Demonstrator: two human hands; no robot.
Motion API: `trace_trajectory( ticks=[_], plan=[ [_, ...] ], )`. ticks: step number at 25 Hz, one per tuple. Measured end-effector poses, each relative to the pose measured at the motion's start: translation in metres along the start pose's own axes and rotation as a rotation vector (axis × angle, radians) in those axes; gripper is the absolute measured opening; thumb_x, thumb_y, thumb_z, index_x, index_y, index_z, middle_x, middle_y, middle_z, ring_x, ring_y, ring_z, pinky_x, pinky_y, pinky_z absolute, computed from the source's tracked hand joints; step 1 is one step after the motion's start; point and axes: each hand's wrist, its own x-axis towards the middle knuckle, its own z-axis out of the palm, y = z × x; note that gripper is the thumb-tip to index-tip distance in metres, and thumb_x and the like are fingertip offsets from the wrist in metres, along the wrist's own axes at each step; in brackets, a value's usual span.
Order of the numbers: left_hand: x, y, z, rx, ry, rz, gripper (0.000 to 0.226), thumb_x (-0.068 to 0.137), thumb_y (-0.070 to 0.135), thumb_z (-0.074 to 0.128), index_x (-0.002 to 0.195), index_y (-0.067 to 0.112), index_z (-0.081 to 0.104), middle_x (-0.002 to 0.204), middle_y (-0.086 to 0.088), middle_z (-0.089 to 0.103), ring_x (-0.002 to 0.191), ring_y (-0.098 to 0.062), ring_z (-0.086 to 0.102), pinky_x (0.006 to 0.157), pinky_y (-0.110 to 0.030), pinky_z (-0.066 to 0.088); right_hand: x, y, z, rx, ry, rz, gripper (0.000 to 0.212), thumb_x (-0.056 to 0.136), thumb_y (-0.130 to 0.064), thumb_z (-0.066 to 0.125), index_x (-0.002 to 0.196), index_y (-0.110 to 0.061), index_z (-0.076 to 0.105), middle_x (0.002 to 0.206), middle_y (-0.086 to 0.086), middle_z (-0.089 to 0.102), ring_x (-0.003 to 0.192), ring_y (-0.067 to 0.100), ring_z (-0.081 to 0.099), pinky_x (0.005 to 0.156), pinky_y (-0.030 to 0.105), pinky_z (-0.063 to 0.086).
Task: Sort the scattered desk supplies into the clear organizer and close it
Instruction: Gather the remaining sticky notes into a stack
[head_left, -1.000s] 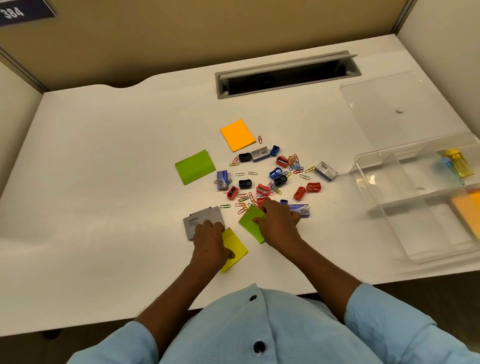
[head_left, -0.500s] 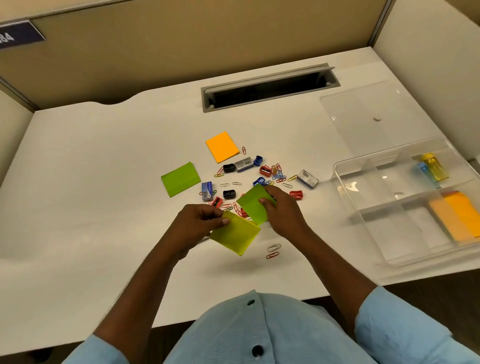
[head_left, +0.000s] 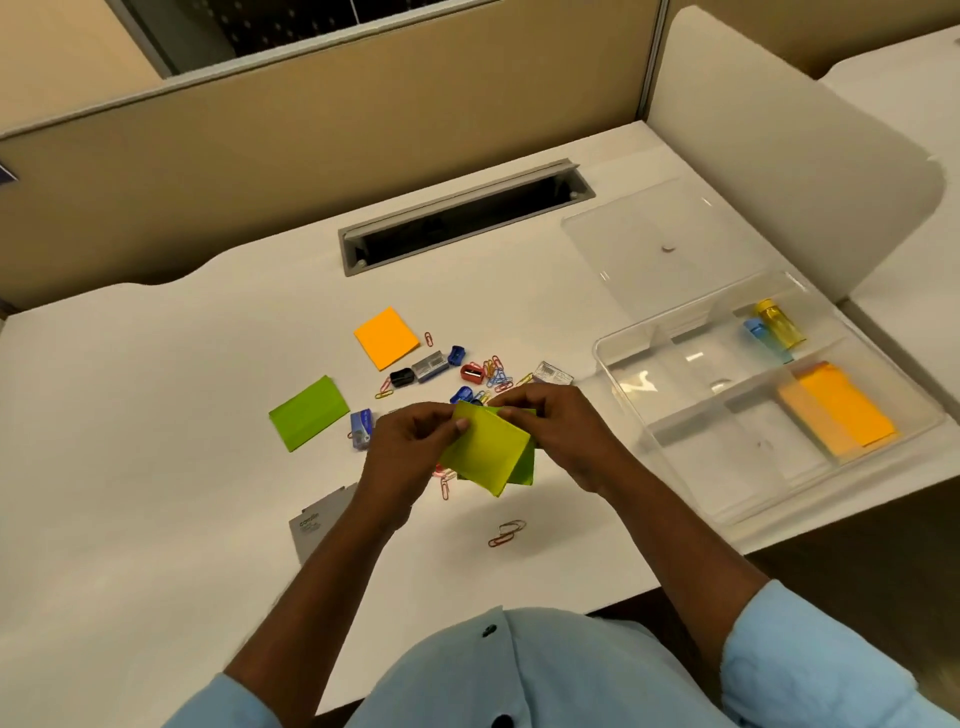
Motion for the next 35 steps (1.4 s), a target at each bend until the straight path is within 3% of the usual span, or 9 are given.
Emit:
trace_trajectory(
  ticks=[4, 9, 13, 15, 18, 22, 26, 29, 35],
  plan=[
    [-0.001, -0.002, 0.027, -0.183, 0.092, -0.085, 0.02, 0.082, 0.012, 0.069, 0.101, 0.013, 0.068, 0.109, -0.013, 0.067, 0.102, -0.03, 0.062, 0.082, -0.045, 0.054, -0.012, 0.002, -0.01, 0.3, 0.035, 0.111, 0.022, 0.099, -0.023, 0.045, 0.102, -0.017, 0.066, 0.106, 0.007, 0.065, 0.091, 0.019, 0.062, 0.07, 0.027, 0.055],
    [-0.001, 0.006, 0.063, -0.269, 0.156, -0.067, 0.021, 0.078, 0.006, 0.072, 0.091, 0.022, 0.069, 0.103, -0.01, 0.068, 0.09, -0.019, 0.064, 0.076, -0.035, 0.053, -0.027, 0.002, -0.032, 0.612, 0.107, 0.222, 0.03, 0.098, -0.042, 0.037, 0.106, -0.018, 0.055, 0.108, 0.009, 0.061, 0.092, 0.022, 0.062, 0.078, 0.038, 0.054],
    [0.002, 0.02, 0.088, -0.389, 0.189, -0.077, 0.04, 0.079, 0.001, 0.069, 0.116, 0.014, 0.064, 0.099, -0.006, 0.066, 0.099, -0.026, 0.06, 0.09, -0.047, 0.052, -0.039, 0.01, -0.053, 0.339, 0.081, 0.226, 0.024, 0.092, -0.025, 0.058, 0.113, -0.016, 0.048, 0.112, 0.013, 0.062, 0.088, 0.019, 0.065, 0.071, 0.026, 0.057],
    [0.004, 0.025, 0.104, -0.412, 0.168, -0.115, 0.039, 0.081, 0.002, 0.068, 0.118, 0.013, 0.063, 0.11, -0.005, 0.065, 0.106, -0.027, 0.059, 0.088, -0.046, 0.053, -0.046, 0.014, -0.061, 0.285, 0.12, 0.214, 0.017, 0.093, -0.018, 0.057, 0.108, -0.013, 0.051, 0.104, 0.013, 0.065, 0.08, 0.022, 0.068, 0.066, 0.025, 0.056],
    [0.003, 0.031, 0.125, -0.448, 0.029, -0.161, 0.026, 0.083, 0.002, 0.066, 0.107, 0.01, 0.063, 0.107, -0.009, 0.064, 0.098, -0.026, 0.062, 0.069, -0.032, 0.055, -0.05, 0.017, -0.083, 0.2, 0.32, 0.164, 0.015, 0.092, -0.011, 0.057, 0.107, -0.008, 0.055, 0.093, 0.014, 0.065, 0.063, 0.019, 0.065, 0.055, 0.02, 0.052],
    [0.001, 0.035, 0.146, -0.296, -0.127, -0.103, 0.021, 0.086, 0.01, 0.065, 0.106, 0.004, 0.064, 0.096, -0.015, 0.068, 0.084, -0.026, 0.068, 0.073, -0.034, 0.059, -0.055, 0.02, -0.146, -0.007, 0.542, 0.097, 0.025, 0.09, -0.009, 0.06, 0.115, -0.006, 0.061, 0.089, 0.013, 0.067, 0.059, 0.013, 0.062, 0.051, 0.014, 0.049],
    [0.004, 0.03, 0.153, -0.214, -0.106, -0.04, 0.011, 0.09, 0.016, 0.061, 0.096, 0.01, 0.067, 0.091, -0.009, 0.071, 0.081, -0.023, 0.069, 0.07, -0.031, 0.058, -0.068, 0.032, -0.233, -0.452, 0.816, 0.144, 0.027, 0.089, -0.009, 0.06, 0.116, -0.007, 0.063, 0.108, 0.019, 0.068, 0.093, 0.032, 0.065, 0.08, 0.029, 0.048],
    [0.006, 0.025, 0.153, -0.154, -0.112, -0.032, 0.01, 0.092, 0.016, 0.058, 0.092, 0.011, 0.067, 0.087, -0.007, 0.071, 0.078, -0.021, 0.069, 0.067, -0.028, 0.058, -0.077, 0.047, -0.28, -0.596, 0.962, 0.217, 0.028, 0.089, -0.004, 0.055, 0.116, -0.008, 0.064, 0.112, 0.016, 0.067, 0.102, 0.031, 0.061, 0.08, 0.025, 0.04],
    [0.011, 0.025, 0.158, -0.104, -0.112, -0.021, 0.015, 0.095, 0.017, 0.052, 0.095, 0.01, 0.066, 0.085, -0.005, 0.07, 0.079, -0.019, 0.068, 0.067, -0.027, 0.056, -0.07, 0.072, -0.31, -0.769, 0.929, 0.289, 0.032, 0.089, -0.001, 0.052, 0.119, -0.004, 0.061, 0.12, 0.018, 0.064, 0.108, 0.036, 0.059, 0.088, 0.036, 0.045]
  ],
)
